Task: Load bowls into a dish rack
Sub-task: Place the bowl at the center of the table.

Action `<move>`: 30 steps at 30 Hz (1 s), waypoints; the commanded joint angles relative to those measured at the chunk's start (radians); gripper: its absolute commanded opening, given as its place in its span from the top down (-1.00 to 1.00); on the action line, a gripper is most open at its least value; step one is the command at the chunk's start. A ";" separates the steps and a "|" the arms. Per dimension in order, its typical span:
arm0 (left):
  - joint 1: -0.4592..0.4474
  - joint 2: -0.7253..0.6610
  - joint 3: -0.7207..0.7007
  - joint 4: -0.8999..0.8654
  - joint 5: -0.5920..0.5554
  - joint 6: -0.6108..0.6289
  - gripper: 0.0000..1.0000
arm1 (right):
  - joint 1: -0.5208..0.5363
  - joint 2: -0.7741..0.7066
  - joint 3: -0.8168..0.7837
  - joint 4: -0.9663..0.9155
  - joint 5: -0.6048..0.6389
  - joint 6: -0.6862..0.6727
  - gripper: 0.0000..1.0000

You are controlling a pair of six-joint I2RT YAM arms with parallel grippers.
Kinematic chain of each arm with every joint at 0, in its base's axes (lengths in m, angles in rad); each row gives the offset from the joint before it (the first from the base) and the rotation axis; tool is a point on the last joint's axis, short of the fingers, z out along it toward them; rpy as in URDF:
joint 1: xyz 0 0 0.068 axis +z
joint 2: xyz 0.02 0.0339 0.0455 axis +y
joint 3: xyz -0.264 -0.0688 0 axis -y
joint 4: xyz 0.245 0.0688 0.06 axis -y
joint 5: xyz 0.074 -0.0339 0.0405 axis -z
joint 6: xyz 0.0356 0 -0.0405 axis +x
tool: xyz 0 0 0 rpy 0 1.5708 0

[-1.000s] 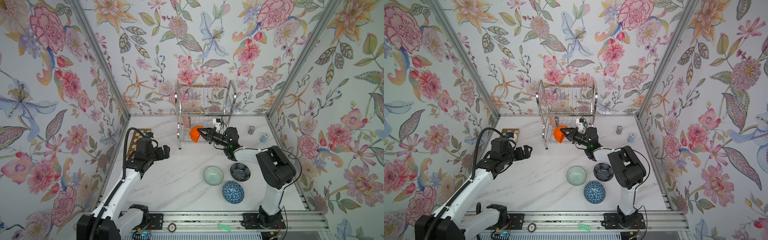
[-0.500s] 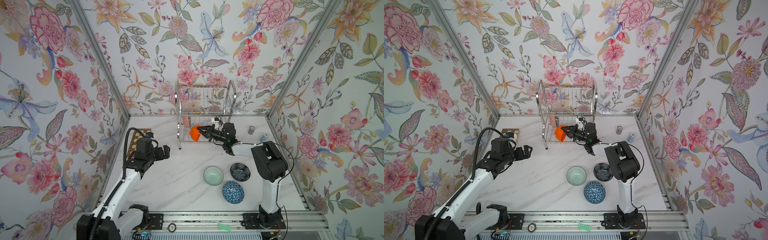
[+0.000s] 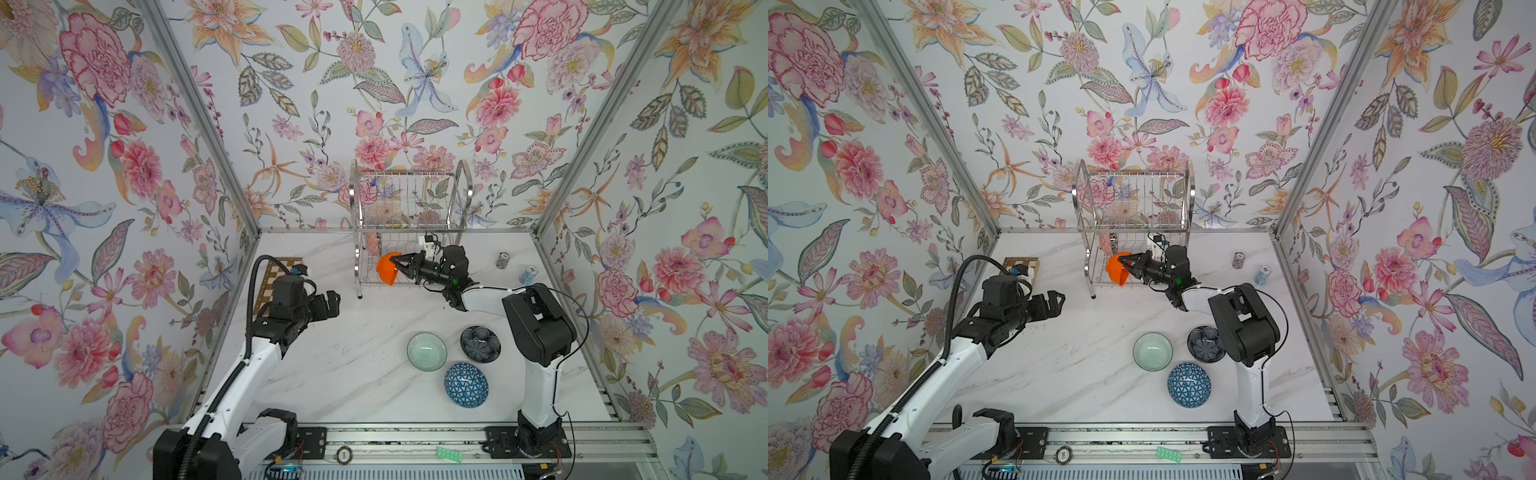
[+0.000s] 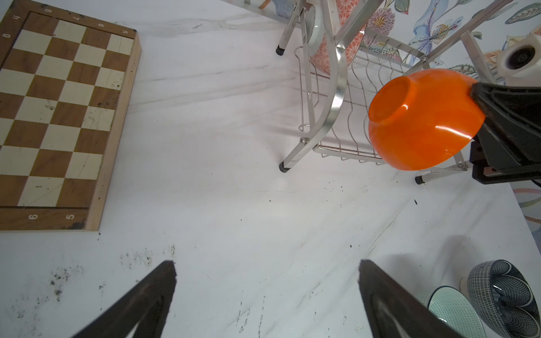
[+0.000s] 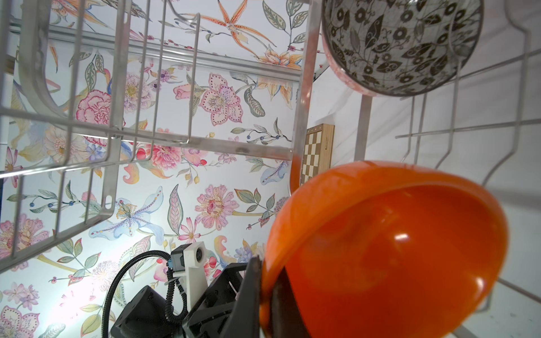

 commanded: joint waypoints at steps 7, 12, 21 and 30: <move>-0.009 -0.027 -0.012 0.010 -0.014 0.020 -0.98 | 0.115 -0.156 -0.146 -0.207 0.053 -0.216 1.00; -0.009 -0.034 -0.009 0.003 -0.039 0.018 -0.98 | 0.190 -0.209 -0.217 -0.314 0.118 -0.335 1.00; 0.014 -0.057 0.010 -0.047 -0.172 0.002 -0.98 | 0.363 -0.193 0.058 -1.131 0.444 -0.880 1.00; 0.083 -0.050 0.019 -0.068 -0.212 -0.024 -0.98 | 0.480 -0.029 0.321 -1.555 0.756 -1.222 1.00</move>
